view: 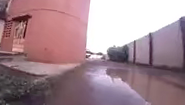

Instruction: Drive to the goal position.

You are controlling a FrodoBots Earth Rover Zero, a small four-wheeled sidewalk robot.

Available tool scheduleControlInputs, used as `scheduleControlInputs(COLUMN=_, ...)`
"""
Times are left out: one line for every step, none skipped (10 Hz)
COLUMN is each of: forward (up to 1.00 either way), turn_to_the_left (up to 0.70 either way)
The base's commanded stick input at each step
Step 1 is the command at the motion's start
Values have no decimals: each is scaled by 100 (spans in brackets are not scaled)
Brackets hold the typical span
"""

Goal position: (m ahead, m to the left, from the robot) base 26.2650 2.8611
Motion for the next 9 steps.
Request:
scheduleControlInputs(forward=100, turn_to_the_left=0)
scheduleControlInputs(forward=100, turn_to_the_left=0)
scheduleControlInputs(forward=100, turn_to_the_left=-22)
scheduleControlInputs(forward=100, turn_to_the_left=-38)
scheduleControlInputs(forward=100, turn_to_the_left=-40)
scheduleControlInputs(forward=100, turn_to_the_left=-40)
scheduleControlInputs(forward=100, turn_to_the_left=-25)
scheduleControlInputs(forward=100, turn_to_the_left=0)
scheduleControlInputs(forward=100, turn_to_the_left=0)
